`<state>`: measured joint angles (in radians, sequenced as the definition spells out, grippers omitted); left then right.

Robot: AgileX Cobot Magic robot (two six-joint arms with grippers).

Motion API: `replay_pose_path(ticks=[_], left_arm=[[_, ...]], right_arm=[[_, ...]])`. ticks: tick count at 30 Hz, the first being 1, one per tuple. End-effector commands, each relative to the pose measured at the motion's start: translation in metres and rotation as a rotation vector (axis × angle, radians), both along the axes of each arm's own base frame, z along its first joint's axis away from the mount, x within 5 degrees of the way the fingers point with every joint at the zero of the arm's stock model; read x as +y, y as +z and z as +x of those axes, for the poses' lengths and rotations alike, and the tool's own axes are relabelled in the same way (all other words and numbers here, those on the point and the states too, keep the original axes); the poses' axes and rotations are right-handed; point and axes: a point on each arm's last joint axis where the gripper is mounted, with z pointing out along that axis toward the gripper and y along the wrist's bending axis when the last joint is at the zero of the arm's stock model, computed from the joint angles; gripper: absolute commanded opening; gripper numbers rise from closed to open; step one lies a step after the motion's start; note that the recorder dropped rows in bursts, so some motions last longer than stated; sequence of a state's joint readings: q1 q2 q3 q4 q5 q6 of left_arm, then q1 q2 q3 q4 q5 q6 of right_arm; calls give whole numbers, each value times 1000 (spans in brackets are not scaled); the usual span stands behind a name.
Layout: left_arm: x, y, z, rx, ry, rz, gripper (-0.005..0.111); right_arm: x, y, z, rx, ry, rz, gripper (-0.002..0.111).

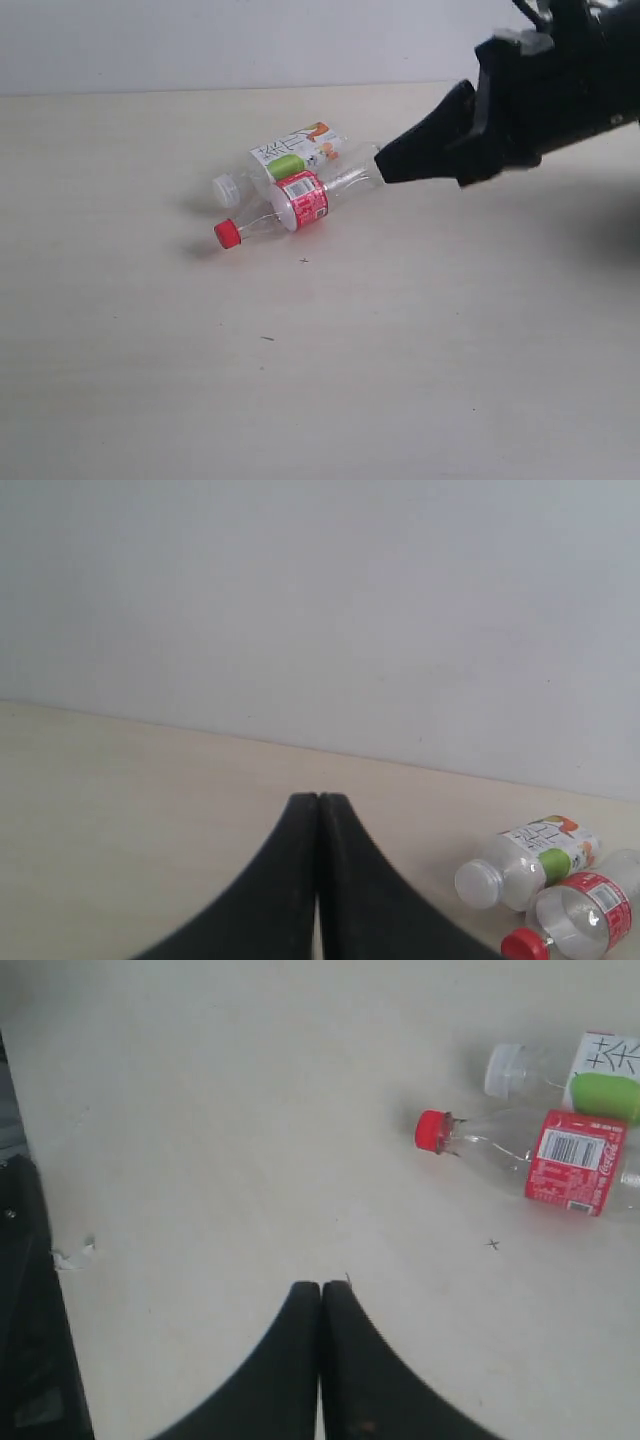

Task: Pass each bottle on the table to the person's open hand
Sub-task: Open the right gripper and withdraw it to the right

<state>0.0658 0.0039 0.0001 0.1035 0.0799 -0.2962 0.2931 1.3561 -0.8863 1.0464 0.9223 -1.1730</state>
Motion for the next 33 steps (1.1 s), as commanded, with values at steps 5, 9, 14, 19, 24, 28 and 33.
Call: replay_pose_path(ticks=[5, 9, 14, 19, 24, 28, 33], left_arm=[[0, 0, 0, -6, 3, 0, 1], [0, 0, 0, -6, 3, 0, 1], [0, 0, 0, -6, 3, 0, 1], [0, 0, 0, -6, 3, 0, 1], [0, 0, 0, -6, 3, 0, 1], [0, 0, 0, -6, 3, 0, 1], [0, 0, 0, -6, 3, 0, 1]], right_arm=[[-13, -24, -41, -171, -93, 147, 0], [-19, -24, -54, -242, -142, 170, 0], [-31, -28, -61, -256, -251, 106, 0], [-36, -20, -79, -320, -257, 145, 0], [-45, 2, -106, -436, -276, 226, 0], [-53, 0, -133, -515, -274, 266, 0], [-62, -20, -165, -594, -273, 310, 0]])
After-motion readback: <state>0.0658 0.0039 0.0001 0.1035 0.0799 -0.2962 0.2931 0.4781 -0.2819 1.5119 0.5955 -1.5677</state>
